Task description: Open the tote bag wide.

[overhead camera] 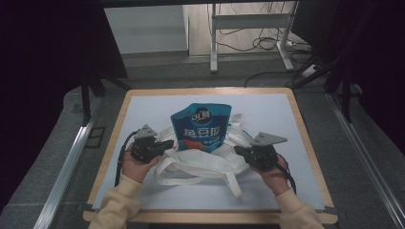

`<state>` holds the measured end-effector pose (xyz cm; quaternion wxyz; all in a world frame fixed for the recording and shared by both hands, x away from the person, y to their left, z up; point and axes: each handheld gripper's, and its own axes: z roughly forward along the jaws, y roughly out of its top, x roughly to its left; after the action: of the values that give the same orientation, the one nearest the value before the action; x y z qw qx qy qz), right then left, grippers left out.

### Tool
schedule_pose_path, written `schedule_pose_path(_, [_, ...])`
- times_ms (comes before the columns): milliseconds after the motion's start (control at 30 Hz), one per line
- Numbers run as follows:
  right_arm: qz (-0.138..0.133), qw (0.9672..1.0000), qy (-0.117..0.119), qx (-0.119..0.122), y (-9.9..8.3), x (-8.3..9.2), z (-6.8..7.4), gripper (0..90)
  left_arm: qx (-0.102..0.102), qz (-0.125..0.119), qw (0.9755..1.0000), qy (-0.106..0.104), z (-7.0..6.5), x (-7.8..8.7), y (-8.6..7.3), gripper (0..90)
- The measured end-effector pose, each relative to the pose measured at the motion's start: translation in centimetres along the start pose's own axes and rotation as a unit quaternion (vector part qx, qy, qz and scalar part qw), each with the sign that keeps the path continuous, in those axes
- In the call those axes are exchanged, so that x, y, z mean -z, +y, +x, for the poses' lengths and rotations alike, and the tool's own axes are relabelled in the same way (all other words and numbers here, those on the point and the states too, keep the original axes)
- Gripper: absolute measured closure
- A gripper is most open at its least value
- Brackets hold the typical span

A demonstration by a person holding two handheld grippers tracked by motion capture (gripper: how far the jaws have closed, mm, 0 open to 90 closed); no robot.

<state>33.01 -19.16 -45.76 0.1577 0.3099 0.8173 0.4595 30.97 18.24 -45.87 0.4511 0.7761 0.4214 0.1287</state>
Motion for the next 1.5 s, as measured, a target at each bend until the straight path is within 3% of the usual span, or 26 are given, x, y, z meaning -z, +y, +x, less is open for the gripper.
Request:
schedule_pose_path(100, [0.013,0.9998,-0.012,-0.003,1.1,-0.7,-1.2,88.9,-0.004,0.004,0.9999,-0.011,-0.6,0.0,-0.3,89.6])
schedule_pose_path(233, [0.042,0.999,-0.011,-0.009,2.4,-2.3,-2.7,88.9,-0.012,0.017,0.9996,-0.02,-1.5,-0.4,-0.7,89.6])
schedule_pose_path(367, [0.066,0.9975,-0.019,-0.011,3.0,-3.6,-3.5,88.9,-0.012,0.03,0.9992,-0.025,-1.7,-0.8,-1.2,89.7])
schedule_pose_path(467, [0.088,0.9956,-0.031,-0.008,3.2,-4.4,-3.9,88.8,-0.009,0.041,0.9987,-0.028,-1.7,-1.2,-1.9,89.6])
schedule_pose_path(633, [0.118,0.9917,-0.044,-0.024,2.5,-5.6,-5.4,88.8,-0.011,0.054,0.998,-0.031,-1.9,-1.5,-2.8,89.6])
schedule_pose_path(867, [0.12,0.9909,-0.053,-0.031,2.3,-6.2,-6.3,88.9,-0.015,0.071,0.9968,-0.034,-2.0,-2.1,-3.3,89.7])
schedule_pose_path(967, [0.125,0.9896,-0.052,-0.048,2.0,-6.9,-7.1,88.9,-0.024,0.081,0.9958,-0.035,-2.3,-2.2,-3.8,89.7])
schedule_pose_path(1233, [0.132,0.9873,-0.065,-0.059,1.4,-8.0,-7.5,88.9,-0.027,0.09,0.995,-0.036,-2.4,-2.4,-4.3,89.7])
schedule_pose_path(1500, [0.125,0.9877,-0.065,-0.069,1.3,-7.9,-7.6,88.9,-0.026,0.097,0.9941,-0.041,-2.2,-2.9,-4.3,89.7])
